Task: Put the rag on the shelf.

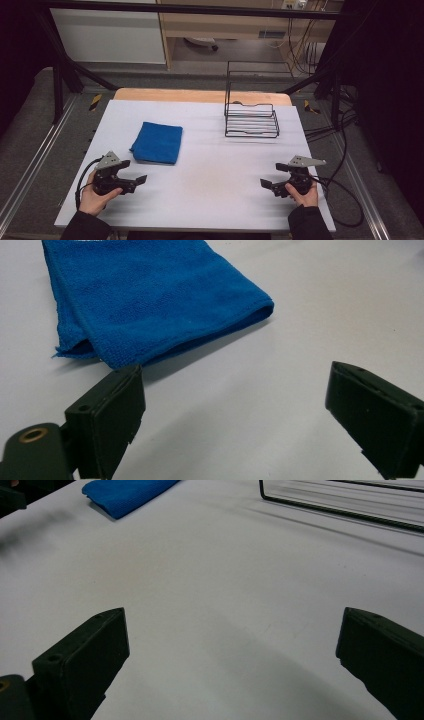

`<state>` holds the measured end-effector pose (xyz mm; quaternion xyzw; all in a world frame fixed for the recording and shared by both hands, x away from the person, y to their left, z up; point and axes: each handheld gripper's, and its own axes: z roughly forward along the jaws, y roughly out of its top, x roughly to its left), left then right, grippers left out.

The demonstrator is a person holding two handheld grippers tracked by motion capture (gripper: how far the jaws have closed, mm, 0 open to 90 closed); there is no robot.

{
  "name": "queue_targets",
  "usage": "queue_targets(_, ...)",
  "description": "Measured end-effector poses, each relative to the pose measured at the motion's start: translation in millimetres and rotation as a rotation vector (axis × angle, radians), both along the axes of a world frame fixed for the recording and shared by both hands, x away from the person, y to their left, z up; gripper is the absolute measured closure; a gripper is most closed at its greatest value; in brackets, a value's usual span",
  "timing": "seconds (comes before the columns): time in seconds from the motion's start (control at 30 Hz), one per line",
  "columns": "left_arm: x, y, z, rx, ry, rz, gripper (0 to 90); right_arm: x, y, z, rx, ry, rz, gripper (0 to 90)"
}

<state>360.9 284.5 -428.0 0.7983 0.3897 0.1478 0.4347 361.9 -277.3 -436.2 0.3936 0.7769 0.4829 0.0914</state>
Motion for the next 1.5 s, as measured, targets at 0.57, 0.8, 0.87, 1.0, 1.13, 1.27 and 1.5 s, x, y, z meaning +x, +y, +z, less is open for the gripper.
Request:
queue_targets(0.57, 0.3, -16.6, 5.1, 0.015, 0.013, -0.020, 8.9, -0.3, 3.0, 0.8, -0.013, 0.001, 0.003, 1.3)
queue_targets(0.8, 5.5, -28.9, 11.4, 0.048, 0.027, -0.014, 9.4, -0.1, 4.0, 0.5, -0.014, 0.006, -0.001, 1.2)
queue_targets(0.87, 7.9, -32.8, 14.0, 0.047, 0.035, -0.013, 9.5, -0.2, 3.9, 0.3, -0.016, 0.006, -0.003, 1.2)
queue_targets(1.0, 10.9, -39.8, 18.0, 0.060, 0.039, -0.011, 10.7, -0.2, 4.1, 0.3, -0.018, 0.007, -0.002, 1.2)
queue_targets(1.13, 17.9, -52.5, 22.6, 0.083, 0.046, -0.011, 15.3, 0.2, 4.4, -0.2, -0.022, 0.008, -0.001, 1.2)
queue_targets(1.27, 23.4, -62.2, 22.5, 0.107, 0.051, -0.009, 17.9, 0.3, 4.4, -0.3, -0.024, 0.008, -0.001, 1.2)
queue_targets(1.5, 38.7, -85.8, 17.1, 0.147, 0.062, -0.016, 26.5, 0.5, 4.6, -0.4, -0.028, 0.010, 0.001, 1.3)
